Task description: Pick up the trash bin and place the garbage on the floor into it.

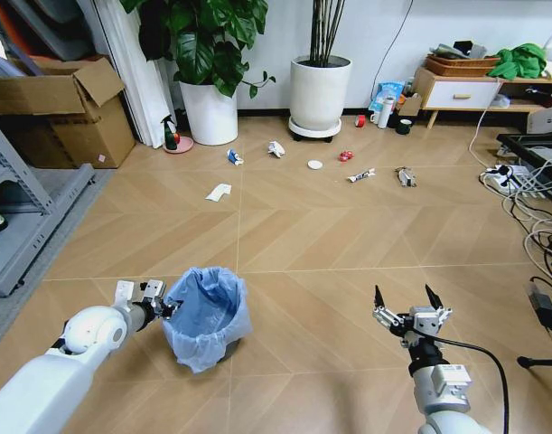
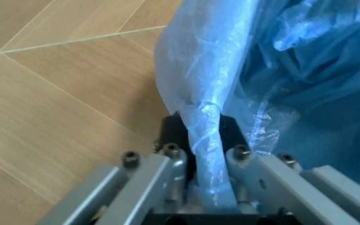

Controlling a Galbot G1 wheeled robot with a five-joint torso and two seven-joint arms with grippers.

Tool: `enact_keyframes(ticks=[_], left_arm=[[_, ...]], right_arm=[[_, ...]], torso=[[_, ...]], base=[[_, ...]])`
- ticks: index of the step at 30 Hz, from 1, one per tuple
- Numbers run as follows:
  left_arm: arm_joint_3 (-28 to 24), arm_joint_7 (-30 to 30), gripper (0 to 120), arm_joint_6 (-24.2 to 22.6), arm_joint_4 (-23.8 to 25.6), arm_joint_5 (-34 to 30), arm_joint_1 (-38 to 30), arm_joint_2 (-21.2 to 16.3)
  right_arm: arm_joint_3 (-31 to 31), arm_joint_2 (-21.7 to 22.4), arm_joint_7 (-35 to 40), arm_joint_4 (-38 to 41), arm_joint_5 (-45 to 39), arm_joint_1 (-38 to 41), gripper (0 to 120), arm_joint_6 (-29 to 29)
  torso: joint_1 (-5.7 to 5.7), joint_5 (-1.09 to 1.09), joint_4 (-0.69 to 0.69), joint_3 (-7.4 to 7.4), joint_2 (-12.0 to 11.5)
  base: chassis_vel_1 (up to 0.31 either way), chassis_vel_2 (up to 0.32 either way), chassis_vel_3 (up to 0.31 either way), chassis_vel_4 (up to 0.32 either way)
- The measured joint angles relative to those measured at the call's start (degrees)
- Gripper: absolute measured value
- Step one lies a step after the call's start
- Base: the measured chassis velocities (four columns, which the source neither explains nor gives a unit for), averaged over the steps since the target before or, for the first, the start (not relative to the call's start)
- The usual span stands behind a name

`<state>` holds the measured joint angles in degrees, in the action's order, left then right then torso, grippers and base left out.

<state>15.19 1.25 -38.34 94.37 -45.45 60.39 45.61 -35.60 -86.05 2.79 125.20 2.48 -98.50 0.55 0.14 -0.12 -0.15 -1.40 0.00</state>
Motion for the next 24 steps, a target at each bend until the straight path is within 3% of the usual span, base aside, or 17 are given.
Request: enact_keyframes(ticks=[1,14,21,24], left_arm=[[0.2,0.0,0,0.1,0.2,0.0,0.1,0.0],[5.8,-1.6,0,1.5,5.5,-0.5,4.8,1.2],[11.4,-9.2,0,3.7,11.6,-2.6,8.0,4.2],[13.9,-14.1,0,7.5,15.0,-0.8,9.4,7.1]], right_arm=[[-0.1,0.1,0.0,0.1,-0.1,0.0,100,0.2],[-1.3,0.4,0.5,1.8,-1.9,0.5,100,1.6],[-3.4,1.2,2.0,3.7,-4.4,1.4,100,3.3],[-4.8,1.6,2.3,4.7,-5.3,1.5,100,4.1]], torso=[[0.00,0.00,0.00,0.00,0.0],[0.00,0.01,0.01,0.00,0.0],[0.00,0.01,0.01,0.00,0.0],[0.00,0.01,0.00,0.01,0.0]], base=[[0.000,0.000,0.000,0.000],[0.000,0.000,0.000,0.000],[0.000,0.000,0.000,0.000],[0.000,0.000,0.000,0.000]])
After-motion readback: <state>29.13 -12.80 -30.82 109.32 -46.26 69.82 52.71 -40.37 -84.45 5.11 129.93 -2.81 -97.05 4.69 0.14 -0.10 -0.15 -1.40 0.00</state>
